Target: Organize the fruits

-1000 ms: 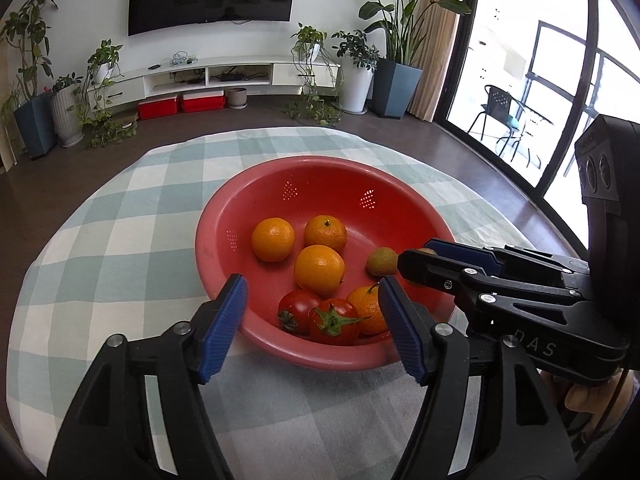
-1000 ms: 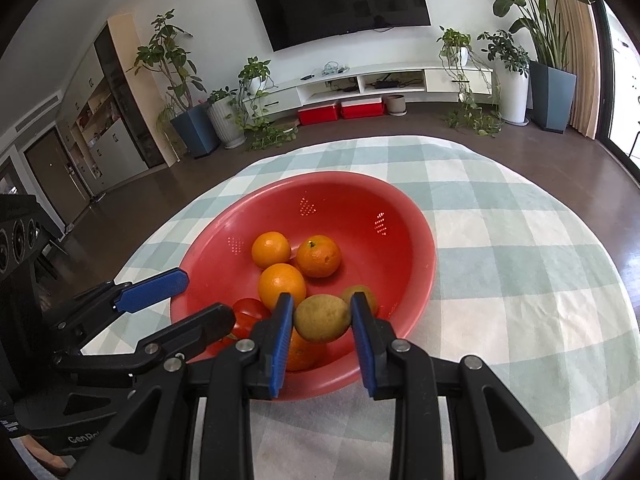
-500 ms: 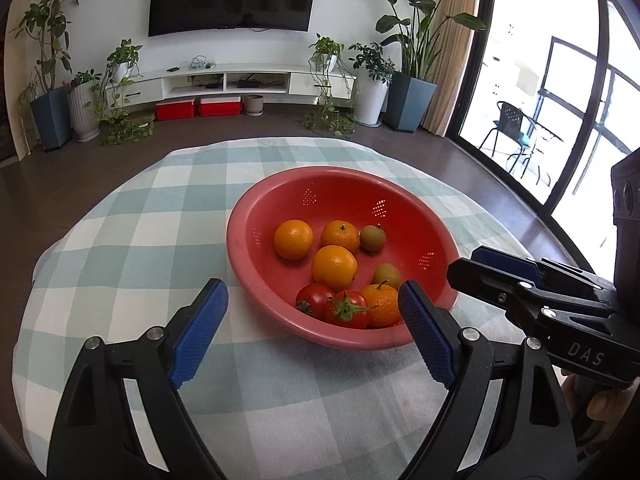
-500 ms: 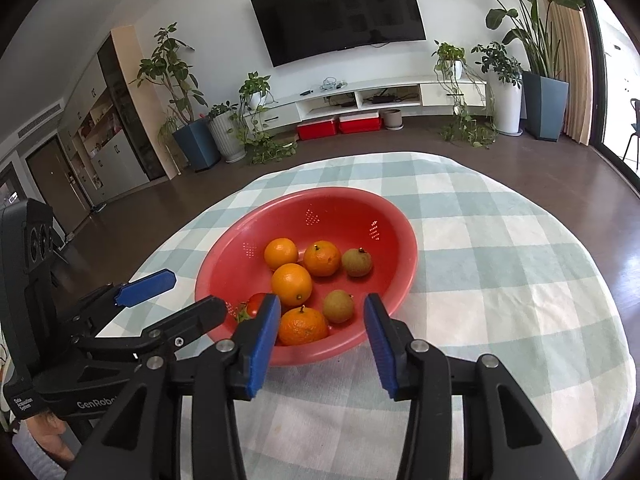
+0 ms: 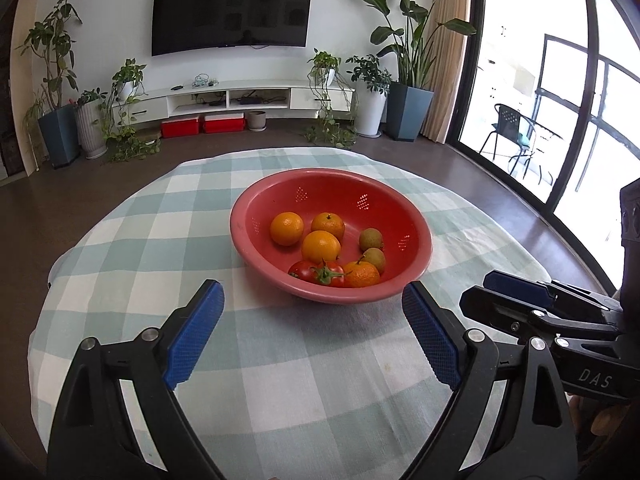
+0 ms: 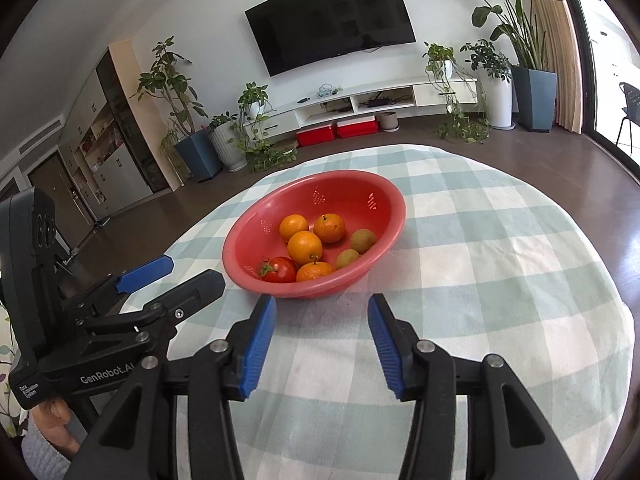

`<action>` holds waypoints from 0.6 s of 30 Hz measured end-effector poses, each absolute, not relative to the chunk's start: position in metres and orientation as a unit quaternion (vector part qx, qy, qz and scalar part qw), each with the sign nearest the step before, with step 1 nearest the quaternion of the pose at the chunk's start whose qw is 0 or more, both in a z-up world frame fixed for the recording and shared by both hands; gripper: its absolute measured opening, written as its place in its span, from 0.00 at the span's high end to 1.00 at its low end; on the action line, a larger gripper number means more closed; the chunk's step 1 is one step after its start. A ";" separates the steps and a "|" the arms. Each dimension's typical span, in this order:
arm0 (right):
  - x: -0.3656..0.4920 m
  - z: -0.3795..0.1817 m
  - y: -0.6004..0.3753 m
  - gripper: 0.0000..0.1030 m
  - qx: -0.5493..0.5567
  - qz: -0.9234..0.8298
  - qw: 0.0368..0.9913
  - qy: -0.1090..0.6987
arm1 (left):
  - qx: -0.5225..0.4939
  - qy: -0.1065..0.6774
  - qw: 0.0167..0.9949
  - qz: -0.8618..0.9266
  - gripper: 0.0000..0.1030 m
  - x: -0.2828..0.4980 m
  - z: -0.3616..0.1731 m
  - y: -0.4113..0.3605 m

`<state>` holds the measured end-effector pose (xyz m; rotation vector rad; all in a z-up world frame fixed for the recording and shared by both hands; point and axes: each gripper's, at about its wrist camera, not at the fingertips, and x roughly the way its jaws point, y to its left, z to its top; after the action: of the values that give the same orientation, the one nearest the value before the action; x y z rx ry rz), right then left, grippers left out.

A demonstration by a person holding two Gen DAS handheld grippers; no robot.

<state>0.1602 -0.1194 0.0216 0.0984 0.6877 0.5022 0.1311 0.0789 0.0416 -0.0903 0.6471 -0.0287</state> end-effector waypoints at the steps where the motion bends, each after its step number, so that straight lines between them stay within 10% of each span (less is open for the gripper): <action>1: 0.156 0.021 -0.120 0.49 0.050 0.243 0.910 0.332 | -0.042 0.318 0.947 -0.012 0.12 0.128 0.042 0.077; 18: 0.108 0.004 -0.133 0.46 0.045 0.235 0.912 0.334 | -0.010 0.293 0.956 -0.003 0.08 0.074 0.053 0.044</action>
<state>0.1084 -0.1331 0.0040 0.0933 0.6874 0.4850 0.0744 0.0440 0.0533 -0.0210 0.5953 -0.0052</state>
